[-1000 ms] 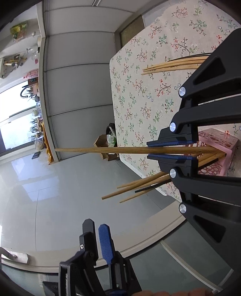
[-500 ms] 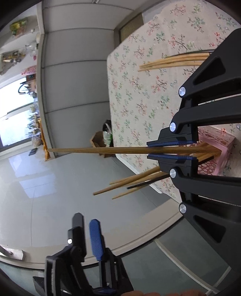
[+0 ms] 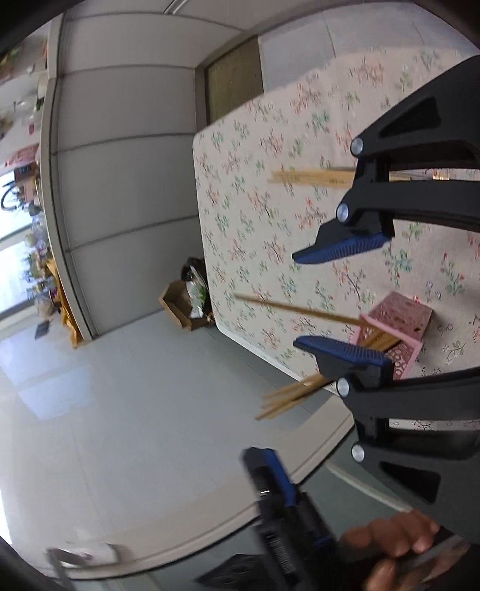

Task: Organize utensils
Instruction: 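Move both open grippers over the remaining chopsticks and black chopstick, then grasp a bamboo chopstick with the left gripper while the right grasps the black chopstick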

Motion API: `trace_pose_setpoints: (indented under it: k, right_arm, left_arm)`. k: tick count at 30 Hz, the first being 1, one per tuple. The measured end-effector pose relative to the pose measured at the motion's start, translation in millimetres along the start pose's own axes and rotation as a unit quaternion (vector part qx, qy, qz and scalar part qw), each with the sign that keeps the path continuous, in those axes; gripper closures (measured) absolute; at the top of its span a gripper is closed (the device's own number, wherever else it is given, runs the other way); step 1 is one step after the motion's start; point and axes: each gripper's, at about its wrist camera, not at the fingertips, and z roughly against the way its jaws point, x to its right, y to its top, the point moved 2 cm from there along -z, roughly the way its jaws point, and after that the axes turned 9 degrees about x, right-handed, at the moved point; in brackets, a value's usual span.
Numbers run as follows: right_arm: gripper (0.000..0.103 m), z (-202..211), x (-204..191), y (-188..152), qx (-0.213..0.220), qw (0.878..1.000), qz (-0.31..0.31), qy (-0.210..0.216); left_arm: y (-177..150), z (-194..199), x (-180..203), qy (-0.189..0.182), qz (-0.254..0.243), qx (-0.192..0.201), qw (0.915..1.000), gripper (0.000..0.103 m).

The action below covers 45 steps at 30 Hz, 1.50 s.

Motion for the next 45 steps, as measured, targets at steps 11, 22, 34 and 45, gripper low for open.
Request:
trace_pose_setpoints:
  k: [11, 22, 34, 45]
  right_arm:
    - [0.057, -0.9, 123.4, -0.8, -0.098, 0.984, -0.101, -0.112]
    - [0.057, 3.6, 185.4, -21.0, -0.137, 0.961, -0.184, -0.156]
    - [0.063, 2.7, 201.2, -16.0, -0.128, 0.954, -0.218, -0.162]
    - [0.069, -7.2, 200.8, -12.6, -0.129, 0.953, -0.225, -0.157]
  left_arm:
    - [-45.0, -44.4, 82.3, -0.002, -0.084, -0.083, 0.9930, 0.067]
    - [-134.9, -132.3, 134.1, 0.041, -0.185, -0.206, 0.9599, 0.057]
    - [-142.8, -236.5, 81.0, 0.098, -0.093, -0.250, 0.9588, 0.063]
    - [-155.1, -287.8, 57.2, 0.137, -0.106, -0.285, 0.9427, 0.078]
